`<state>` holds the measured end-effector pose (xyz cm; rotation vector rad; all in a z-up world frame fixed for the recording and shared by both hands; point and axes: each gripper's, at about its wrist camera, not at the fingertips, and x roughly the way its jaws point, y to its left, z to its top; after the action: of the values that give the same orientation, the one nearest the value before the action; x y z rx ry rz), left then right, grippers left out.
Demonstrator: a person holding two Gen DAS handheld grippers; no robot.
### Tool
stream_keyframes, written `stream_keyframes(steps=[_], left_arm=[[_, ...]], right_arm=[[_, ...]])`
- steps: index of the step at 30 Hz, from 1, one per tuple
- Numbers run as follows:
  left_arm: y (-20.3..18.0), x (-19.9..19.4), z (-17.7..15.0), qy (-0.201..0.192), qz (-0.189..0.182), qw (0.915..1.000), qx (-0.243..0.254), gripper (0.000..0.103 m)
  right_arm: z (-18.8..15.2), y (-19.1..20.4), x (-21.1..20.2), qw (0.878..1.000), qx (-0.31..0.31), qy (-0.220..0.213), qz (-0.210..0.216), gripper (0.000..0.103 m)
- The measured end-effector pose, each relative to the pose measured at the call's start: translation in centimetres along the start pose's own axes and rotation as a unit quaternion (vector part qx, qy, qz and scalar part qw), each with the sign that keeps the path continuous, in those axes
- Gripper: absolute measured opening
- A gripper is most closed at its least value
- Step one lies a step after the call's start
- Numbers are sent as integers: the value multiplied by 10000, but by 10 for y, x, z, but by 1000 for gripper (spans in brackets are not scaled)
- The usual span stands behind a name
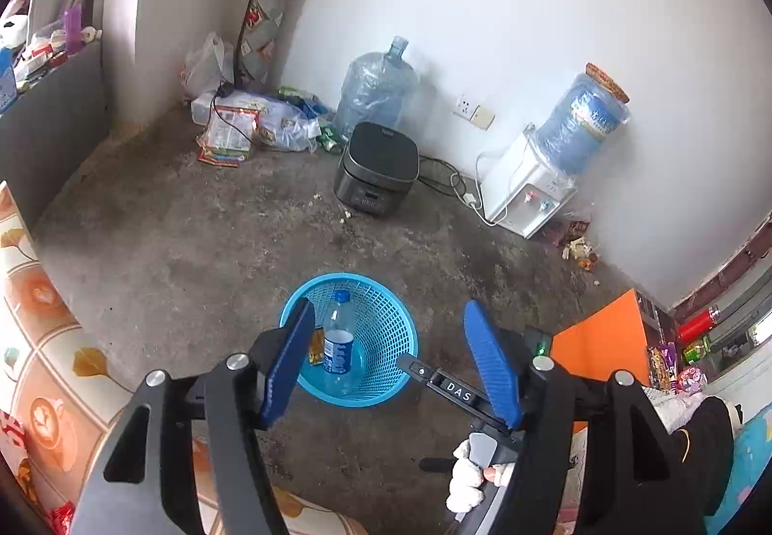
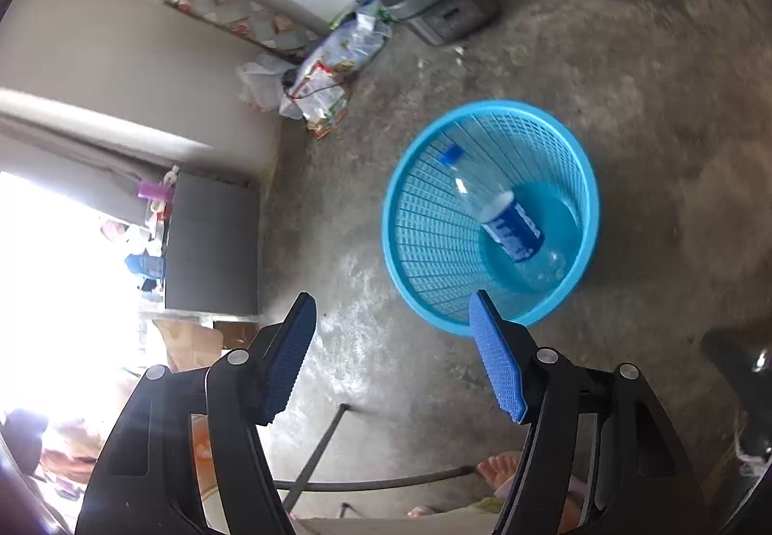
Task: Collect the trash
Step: 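Bring both tools back to the snack pile on the table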
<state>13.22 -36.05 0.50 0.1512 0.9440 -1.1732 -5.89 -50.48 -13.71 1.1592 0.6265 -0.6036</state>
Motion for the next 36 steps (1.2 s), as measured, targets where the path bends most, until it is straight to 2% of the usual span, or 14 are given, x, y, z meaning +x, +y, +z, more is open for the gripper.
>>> stream_keyframes(steps=[4, 7, 10, 12, 15, 18, 21, 25, 27, 29, 33, 36], left_arm=[[7, -47, -11, -395, 148, 9990, 125, 71], [18, -84, -22, -669, 298, 9972, 156, 77], [30, -122, -35, -954, 506, 9940, 162, 80], [39, -149, -44, -1174, 693, 9905, 158, 80], [54, -194, -61, -1493, 877, 9849, 42, 83], [70, -238, -79, -1803, 1055, 9778, -148, 87], [80, -275, -100, -2036, 1316, 9697, -305, 89], [95, -315, -130, -2284, 1653, 9570, -688, 89], [102, -333, -146, -2387, 1803, 9504, -855, 89], [106, -348, -161, -2438, 1943, 9452, -973, 89], [119, -371, -193, -2463, 2117, 9381, -1201, 89], [130, -380, -215, -2407, 2181, 9358, -1372, 89]], right_arm=[[-8, 47, -35, 9943, -940, -506, 3, 67], [-19, 83, -64, 9814, -1653, -973, 30, 73], [-34, 114, -90, 9604, -2328, -1527, 65, 82], [-47, 131, -107, 9430, -2706, -1935, 52, 92], [-63, 148, -124, 9207, -3057, -2423, 75, 95], [-74, 160, -132, 9073, -3229, -2686, 159, 95], [-82, 171, -137, 9004, -3355, -2756, 261, 95], [-97, 191, -153, 8728, -3881, -2934, 392, 95], [-105, 199, -160, 8649, -4029, -2929, 616, 95], [-111, 205, -162, 8659, -4105, -2708, 913, 95], [-126, 221, -146, 8733, -4233, -1875, 1518, 95], [-144, 235, -122, 8719, -4425, -1228, 1701, 94]])
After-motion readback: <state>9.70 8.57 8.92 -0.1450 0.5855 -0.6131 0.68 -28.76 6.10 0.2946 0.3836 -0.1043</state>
